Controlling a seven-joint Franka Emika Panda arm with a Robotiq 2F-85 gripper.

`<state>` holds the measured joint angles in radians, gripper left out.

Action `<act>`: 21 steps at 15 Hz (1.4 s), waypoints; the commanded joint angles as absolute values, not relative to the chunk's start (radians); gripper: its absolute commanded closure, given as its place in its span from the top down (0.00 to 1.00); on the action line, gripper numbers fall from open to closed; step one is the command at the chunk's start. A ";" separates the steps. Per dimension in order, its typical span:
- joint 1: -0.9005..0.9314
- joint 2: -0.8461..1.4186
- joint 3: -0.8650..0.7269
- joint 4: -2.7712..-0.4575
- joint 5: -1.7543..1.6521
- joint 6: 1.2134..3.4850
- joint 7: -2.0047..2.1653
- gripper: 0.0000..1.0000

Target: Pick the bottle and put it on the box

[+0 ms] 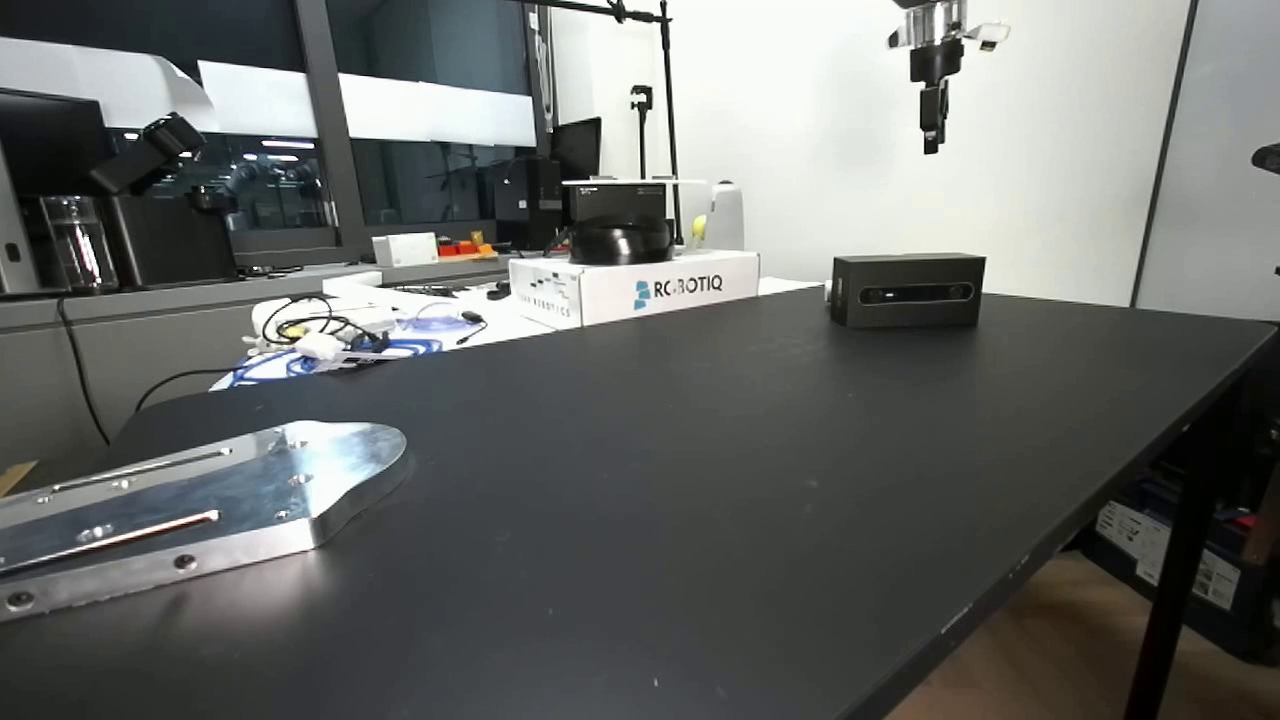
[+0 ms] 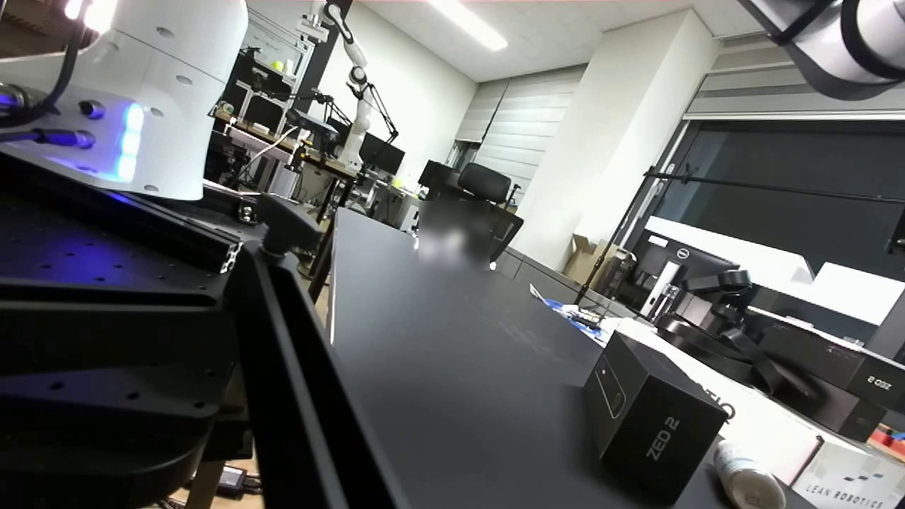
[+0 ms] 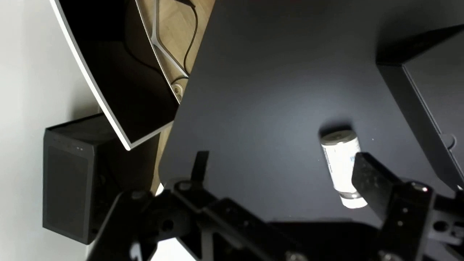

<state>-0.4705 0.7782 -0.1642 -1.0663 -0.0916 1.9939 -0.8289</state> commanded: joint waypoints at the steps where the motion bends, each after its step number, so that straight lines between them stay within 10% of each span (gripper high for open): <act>1: -0.458 0.854 -0.124 -0.959 -0.084 1.954 -0.840 1.00; 21: -0.429 1.052 -0.092 -0.894 -0.119 1.996 -1.046 1.00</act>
